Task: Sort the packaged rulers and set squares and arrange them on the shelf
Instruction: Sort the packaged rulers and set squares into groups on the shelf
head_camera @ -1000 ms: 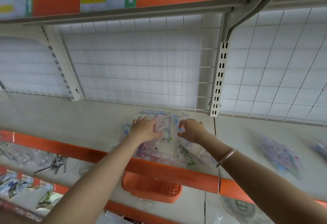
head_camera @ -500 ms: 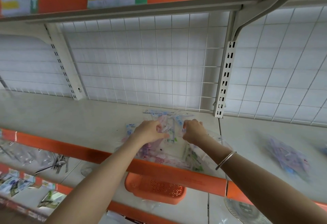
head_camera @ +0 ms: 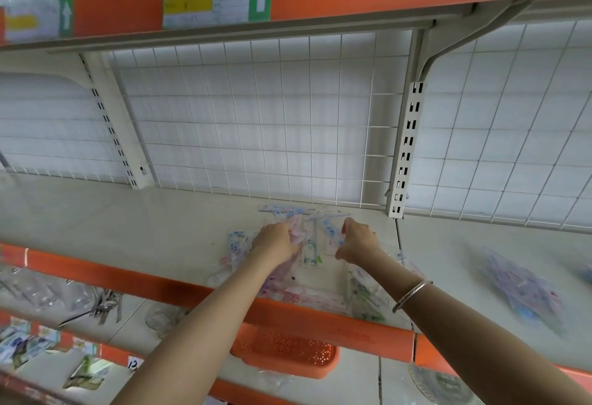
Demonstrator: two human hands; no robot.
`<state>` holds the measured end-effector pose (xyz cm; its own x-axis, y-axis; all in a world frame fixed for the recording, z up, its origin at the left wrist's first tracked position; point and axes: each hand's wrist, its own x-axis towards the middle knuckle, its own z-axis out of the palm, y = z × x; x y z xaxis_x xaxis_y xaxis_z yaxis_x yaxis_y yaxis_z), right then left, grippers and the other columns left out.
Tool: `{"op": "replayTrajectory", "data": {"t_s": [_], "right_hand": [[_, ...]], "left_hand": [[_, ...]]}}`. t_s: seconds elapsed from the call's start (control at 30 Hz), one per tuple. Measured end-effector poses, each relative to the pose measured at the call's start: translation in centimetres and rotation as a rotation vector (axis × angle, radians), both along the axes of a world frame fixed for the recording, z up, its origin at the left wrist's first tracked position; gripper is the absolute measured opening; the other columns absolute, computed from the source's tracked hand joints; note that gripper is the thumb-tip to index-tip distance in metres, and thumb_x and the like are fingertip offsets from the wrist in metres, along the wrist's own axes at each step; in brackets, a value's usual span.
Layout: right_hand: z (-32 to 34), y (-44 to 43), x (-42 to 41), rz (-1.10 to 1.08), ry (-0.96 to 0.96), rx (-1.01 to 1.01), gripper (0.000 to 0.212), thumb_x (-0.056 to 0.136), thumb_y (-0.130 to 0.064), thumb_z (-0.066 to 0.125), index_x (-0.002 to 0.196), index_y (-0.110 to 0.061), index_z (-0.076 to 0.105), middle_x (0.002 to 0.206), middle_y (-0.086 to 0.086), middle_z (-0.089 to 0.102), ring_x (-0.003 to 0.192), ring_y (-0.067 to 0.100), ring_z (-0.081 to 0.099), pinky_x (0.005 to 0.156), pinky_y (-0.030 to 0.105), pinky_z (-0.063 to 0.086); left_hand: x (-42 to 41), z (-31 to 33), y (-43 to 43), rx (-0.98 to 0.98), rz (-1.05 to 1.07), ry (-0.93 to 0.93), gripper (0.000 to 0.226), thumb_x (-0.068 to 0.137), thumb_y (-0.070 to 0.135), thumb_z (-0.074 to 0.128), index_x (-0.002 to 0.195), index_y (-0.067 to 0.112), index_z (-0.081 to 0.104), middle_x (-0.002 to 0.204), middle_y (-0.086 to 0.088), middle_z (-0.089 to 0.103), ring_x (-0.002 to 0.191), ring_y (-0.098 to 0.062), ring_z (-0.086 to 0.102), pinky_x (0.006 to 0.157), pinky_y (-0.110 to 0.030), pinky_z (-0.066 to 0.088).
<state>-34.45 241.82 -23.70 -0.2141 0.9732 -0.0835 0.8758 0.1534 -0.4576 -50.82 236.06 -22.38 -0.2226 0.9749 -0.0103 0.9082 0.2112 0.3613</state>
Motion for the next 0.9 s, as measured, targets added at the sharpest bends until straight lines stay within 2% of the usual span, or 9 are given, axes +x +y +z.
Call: {"op": "replayTrajectory", "data": {"t_s": [0.1, 0.17, 0.23, 0.3, 0.43, 0.57, 0.67, 0.77, 0.9], "right_hand": [[0.3, 0.0, 0.6, -0.023, 0.06, -0.018, 0.045, 0.07, -0.013, 0.076, 0.105, -0.009, 0.047, 0.099, 0.007, 0.054, 0.096, 0.026, 0.053, 0.075, 0.032, 0.046], [0.5, 0.0, 1.1, -0.05, 0.078, -0.038, 0.033, 0.07, -0.015, 0.078, 0.086, -0.01, 0.049, 0.082, 0.004, 0.051, 0.081, 0.022, 0.051, 0.061, 0.027, 0.04], [0.5, -0.1, 1.2, -0.072, 0.093, -0.061, 0.036, 0.069, -0.016, 0.078, 0.063, -0.014, 0.043, 0.064, 0.0, 0.043, 0.06, 0.017, 0.041, 0.048, 0.023, 0.029], [0.3, 0.0, 1.3, -0.078, 0.118, -0.089, 0.039, 0.069, -0.016, 0.078, 0.057, -0.014, 0.042, 0.06, 0.0, 0.044, 0.054, 0.015, 0.038, 0.046, 0.023, 0.028], [-0.1, 0.1, 1.3, -0.084, 0.147, -0.076, 0.012, 0.074, -0.01, 0.071, 0.076, -0.005, 0.06, 0.085, 0.012, 0.064, 0.076, 0.024, 0.058, 0.061, 0.03, 0.044], [-0.4, 0.0, 1.6, -0.077, 0.175, -0.075, 0.021, 0.079, -0.008, 0.065, 0.097, 0.003, 0.064, 0.101, 0.017, 0.066, 0.083, 0.025, 0.06, 0.072, 0.035, 0.052], [-0.3, 0.1, 2.2, -0.078, 0.189, -0.053, 0.019, 0.084, -0.007, 0.061, 0.1, 0.003, 0.065, 0.102, 0.017, 0.066, 0.085, 0.026, 0.06, 0.078, 0.038, 0.053], [0.1, 0.0, 2.9, -0.084, 0.257, -0.025, 0.02, 0.086, -0.004, 0.056, 0.103, 0.002, 0.066, 0.099, 0.013, 0.065, 0.083, 0.023, 0.056, 0.071, 0.033, 0.05], [0.8, 0.0, 4.3, -0.136, 0.424, -0.038, 0.015, 0.085, 0.002, 0.056, 0.096, 0.0, 0.065, 0.091, 0.015, 0.065, 0.076, 0.027, 0.064, 0.073, 0.036, 0.057]], "left_hand": [[0.3, 0.2, -0.4, 0.049, -0.024, -0.007, 0.042, 0.089, 0.018, 0.062, 0.13, 0.017, 0.052, 0.115, -0.005, 0.062, 0.101, -0.023, 0.059, 0.083, -0.032, 0.048], [0.4, 0.1, -0.5, 0.074, -0.04, -0.013, 0.037, 0.087, 0.019, 0.064, 0.123, 0.015, 0.055, 0.114, -0.003, 0.062, 0.101, -0.023, 0.059, 0.082, -0.032, 0.047], [0.6, 0.0, -0.6, 0.096, -0.043, -0.021, 0.036, 0.087, 0.018, 0.065, 0.122, 0.015, 0.056, 0.113, -0.002, 0.061, 0.102, -0.022, 0.058, 0.082, -0.031, 0.046], [0.6, -0.1, -0.5, 0.108, -0.037, -0.019, 0.037, 0.086, 0.015, 0.066, 0.121, 0.015, 0.056, 0.113, -0.001, 0.061, 0.101, -0.022, 0.058, 0.083, -0.031, 0.047], [0.6, -0.5, 0.0, 0.087, -0.026, -0.036, 0.038, 0.084, 0.01, 0.066, 0.12, 0.017, 0.057, 0.117, -0.002, 0.061, 0.102, -0.021, 0.059, 0.086, -0.034, 0.05], [0.7, -0.9, 0.5, 0.089, -0.035, -0.045, 0.042, 0.082, 0.007, 0.067, 0.122, 0.016, 0.057, 0.134, 0.0, 0.055, 0.108, -0.02, 0.058, 0.089, -0.035, 0.05], [0.8, -1.0, 0.7, 0.08, -0.043, -0.035, 0.039, 0.081, 0.009, 0.069, 0.118, 0.017, 0.059, 0.137, 0.0, 0.053, 0.112, -0.02, 0.057, 0.092, -0.037, 0.05], [1.2, -1.0, 0.8, 0.094, -0.059, -0.026, 0.032, 0.082, 0.016, 0.07, 0.113, 0.017, 0.062, 0.143, -0.002, 0.046, 0.122, -0.023, 0.051, 0.098, -0.041, 0.046], [2.8, -0.7, 1.2, 0.176, -0.17, -0.024, 0.027, 0.085, 0.019, 0.067, 0.113, 0.017, 0.064, 0.136, -0.003, 0.052, 0.128, -0.019, 0.045, 0.099, -0.03, 0.04]]}}
